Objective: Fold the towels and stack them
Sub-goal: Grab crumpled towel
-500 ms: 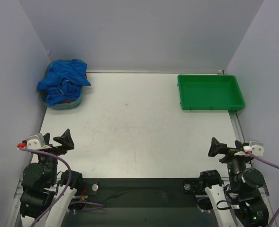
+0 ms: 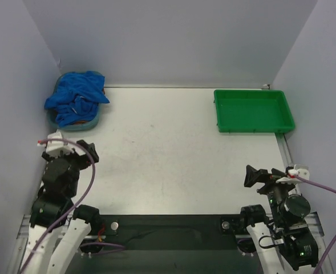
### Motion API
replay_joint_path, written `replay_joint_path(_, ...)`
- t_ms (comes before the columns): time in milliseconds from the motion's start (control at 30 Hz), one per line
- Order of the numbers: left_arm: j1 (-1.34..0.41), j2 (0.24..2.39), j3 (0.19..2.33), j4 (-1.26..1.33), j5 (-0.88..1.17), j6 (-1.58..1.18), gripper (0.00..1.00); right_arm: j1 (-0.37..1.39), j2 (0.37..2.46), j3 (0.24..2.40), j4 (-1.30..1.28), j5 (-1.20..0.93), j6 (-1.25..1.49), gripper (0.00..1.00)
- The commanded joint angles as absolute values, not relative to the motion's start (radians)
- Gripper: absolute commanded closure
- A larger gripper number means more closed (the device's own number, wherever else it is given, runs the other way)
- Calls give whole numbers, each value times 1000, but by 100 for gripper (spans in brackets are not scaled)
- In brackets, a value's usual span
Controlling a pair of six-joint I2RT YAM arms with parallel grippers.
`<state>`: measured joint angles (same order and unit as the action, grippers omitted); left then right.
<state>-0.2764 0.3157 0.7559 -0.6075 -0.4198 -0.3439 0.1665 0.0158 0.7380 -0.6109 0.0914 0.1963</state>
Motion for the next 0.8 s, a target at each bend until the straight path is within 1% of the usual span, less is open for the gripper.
replay_joint_path(0, -278, 585, 851, -560, -446, -462, 3, 173, 89, 716, -581, 8, 279, 0)
replay_joint_path(33, -279, 644, 908, -549, -449, -483, 3, 173, 116, 709, -580, 5, 287, 0)
replay_joint_path(67, -278, 755, 935, -540, -459, -483, 3, 175, 129, 704, -580, -27, 291, 0)
replay_joint_path(133, -278, 866, 1004, -526, -492, -482, 3, 175, 158, 696, -578, -37, 324, 0)
replay_joint_path(167, -272, 917, 1072, -512, -530, -474, 2, 182, 163, 693, -574, -37, 334, 0)
replay_joint_path(200, -264, 1011, 1100, -499, -544, -463, 2, 190, 163, 690, -572, -38, 344, 0)
replay_joint_path(267, -227, 1102, 1156, -454, -542, -449, 3, 195, 150, 677, -563, -41, 347, 0)
replay_joint_path(300, -175, 1185, 1198, -436, -534, -449, 3, 199, 146, 673, -561, -41, 347, 0)
replay_joint_path(400, -100, 1338, 1284, -368, -541, -431, 3, 204, 138, 667, -561, -46, 351, 0)
replay_joint_path(533, -17, 1497, 1350, -275, -551, -420, 3, 207, 144, 664, -560, -64, 354, 0)
replay_joint_path(600, -5, 1573, 1361, -213, -551, -426, 4, 207, 147, 666, -560, -66, 356, 0)
replay_joint_path(633, 49, 1600, 1376, -200, -548, -431, 5, 207, 153, 664, -560, -69, 353, 0)
replay_joint_path(767, 87, 1721, 1433, -143, -526, -416, 7, 207, 172, 664, -560, -84, 353, 0)
